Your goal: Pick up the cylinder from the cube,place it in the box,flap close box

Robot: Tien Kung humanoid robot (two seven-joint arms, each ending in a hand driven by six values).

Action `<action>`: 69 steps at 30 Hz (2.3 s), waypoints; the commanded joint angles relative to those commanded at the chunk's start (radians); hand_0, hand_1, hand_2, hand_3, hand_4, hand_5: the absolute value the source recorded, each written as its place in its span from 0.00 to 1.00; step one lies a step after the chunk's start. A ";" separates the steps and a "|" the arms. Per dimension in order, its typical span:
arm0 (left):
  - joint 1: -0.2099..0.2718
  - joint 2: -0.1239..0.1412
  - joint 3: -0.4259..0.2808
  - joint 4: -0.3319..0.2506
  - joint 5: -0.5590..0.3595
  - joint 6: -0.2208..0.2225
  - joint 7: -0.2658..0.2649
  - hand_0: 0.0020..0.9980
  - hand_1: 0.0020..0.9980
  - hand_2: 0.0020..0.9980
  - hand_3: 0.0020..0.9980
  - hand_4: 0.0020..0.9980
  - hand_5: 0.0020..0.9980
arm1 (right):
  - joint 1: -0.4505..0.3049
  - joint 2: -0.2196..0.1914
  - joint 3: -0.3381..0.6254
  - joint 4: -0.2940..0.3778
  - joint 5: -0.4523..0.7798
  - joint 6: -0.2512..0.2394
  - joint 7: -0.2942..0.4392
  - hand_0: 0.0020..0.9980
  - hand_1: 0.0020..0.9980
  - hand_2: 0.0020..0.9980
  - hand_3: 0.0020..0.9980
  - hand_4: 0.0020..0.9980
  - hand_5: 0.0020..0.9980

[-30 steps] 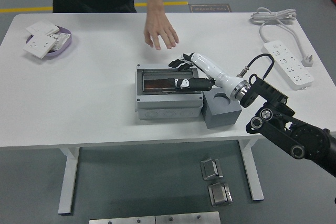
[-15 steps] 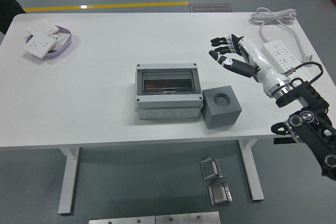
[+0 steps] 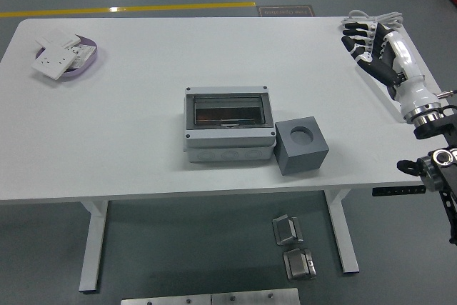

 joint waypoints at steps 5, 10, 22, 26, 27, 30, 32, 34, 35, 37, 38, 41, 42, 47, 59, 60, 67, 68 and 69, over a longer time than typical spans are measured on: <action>-0.008 0.000 -0.010 0.000 0.006 -0.002 -0.002 0.57 0.62 0.61 0.62 0.64 0.17 | -0.008 0.011 0.024 -0.012 0.040 0.005 0.008 0.66 0.67 0.68 0.68 0.81 0.51; -0.014 0.001 -0.015 0.000 0.010 -0.001 -0.003 0.57 0.62 0.61 0.62 0.64 0.17 | -0.008 0.009 0.033 -0.019 0.049 -0.003 0.013 0.67 0.67 0.68 0.68 0.81 0.50; -0.018 0.003 -0.020 0.000 0.013 -0.002 -0.003 0.57 0.62 0.61 0.62 0.64 0.17 | -0.010 0.008 0.023 -0.033 0.049 -0.024 0.033 0.67 0.67 0.70 0.68 0.81 0.50; -0.016 0.005 -0.030 0.000 0.020 -0.002 -0.002 0.57 0.62 0.61 0.61 0.64 0.17 | -0.009 0.013 0.016 -0.041 0.044 -0.026 0.034 0.67 0.67 0.69 0.67 0.81 0.50; -0.016 0.006 -0.032 0.000 0.021 -0.002 -0.001 0.57 0.62 0.61 0.61 0.64 0.17 | -0.010 0.015 0.015 -0.042 0.044 -0.026 0.035 0.67 0.67 0.69 0.67 0.81 0.50; -0.015 0.007 -0.039 0.000 0.026 -0.002 -0.001 0.57 0.62 0.61 0.61 0.64 0.17 | -0.012 0.018 0.009 -0.045 0.043 -0.028 0.036 0.67 0.67 0.69 0.67 0.81 0.49; -0.015 0.008 -0.042 0.000 0.027 -0.002 0.000 0.57 0.62 0.61 0.61 0.64 0.17 | -0.015 0.019 0.003 -0.045 0.037 -0.029 0.035 0.67 0.67 0.69 0.67 0.81 0.49; -0.015 0.009 -0.044 0.000 0.027 -0.002 0.001 0.57 0.62 0.61 0.61 0.64 0.17 | -0.018 0.023 0.001 -0.045 0.031 -0.030 0.035 0.67 0.67 0.69 0.67 0.81 0.49; -0.015 0.009 -0.044 0.000 0.026 -0.002 0.002 0.57 0.62 0.61 0.61 0.64 0.17 | -0.018 0.025 0.001 -0.045 0.030 -0.031 0.035 0.67 0.67 0.69 0.67 0.81 0.49; -0.015 0.010 -0.044 0.000 0.025 -0.001 0.004 0.57 0.62 0.61 0.61 0.64 0.16 | -0.018 0.029 0.001 -0.046 0.028 -0.031 0.035 0.67 0.67 0.69 0.67 0.81 0.49; -0.015 0.010 -0.044 0.000 0.024 -0.001 0.005 0.57 0.62 0.61 0.61 0.64 0.16 | -0.018 0.029 0.000 -0.047 0.026 -0.032 0.035 0.67 0.67 0.69 0.67 0.81 0.49; -0.015 0.013 -0.048 0.000 0.026 -0.001 0.006 0.57 0.62 0.61 0.61 0.64 0.16 | -0.017 0.031 0.000 -0.049 0.023 -0.031 0.035 0.67 0.67 0.69 0.67 0.81 0.49; -0.016 0.015 -0.052 0.000 0.028 -0.001 0.006 0.57 0.62 0.61 0.61 0.63 0.17 | -0.018 0.032 0.001 -0.050 0.024 -0.031 0.035 0.68 0.67 0.69 0.67 0.81 0.49; -0.015 0.023 -0.066 0.000 0.029 -0.002 0.001 0.57 0.62 0.61 0.61 0.63 0.17 | -0.033 0.035 0.012 -0.056 0.034 -0.022 0.044 0.68 0.67 0.69 0.67 0.81 0.49; -0.009 0.019 -0.041 0.000 0.010 -0.004 -0.002 0.57 0.62 0.61 0.61 0.63 0.17 | -0.017 0.046 -0.010 -0.069 0.025 -0.015 0.071 0.67 0.67 0.69 0.67 0.81 0.48; -0.010 0.018 -0.042 0.000 0.011 -0.004 -0.002 0.57 0.62 0.61 0.61 0.63 0.17 | -0.015 0.047 -0.013 -0.070 0.025 -0.015 0.071 0.67 0.66 0.69 0.68 0.85 0.29; -0.012 0.008 -0.050 0.000 0.018 -0.004 0.000 0.57 0.62 0.61 0.61 0.63 0.17 | -0.002 0.060 -0.033 -0.078 0.012 -0.003 0.059 0.67 0.66 0.68 0.68 0.85 0.26; -0.012 0.006 -0.050 0.000 0.018 -0.004 0.000 0.57 0.62 0.61 0.61 0.63 0.17 | 0.000 0.061 -0.035 -0.078 0.009 -0.001 0.058 0.67 0.66 0.68 0.68 0.85 0.26; -0.012 0.005 -0.051 0.000 0.018 -0.004 0.001 0.57 0.62 0.61 0.61 0.63 0.17 | 0.001 0.062 -0.037 -0.079 0.006 0.001 0.056 0.67 0.66 0.68 0.68 0.85 0.26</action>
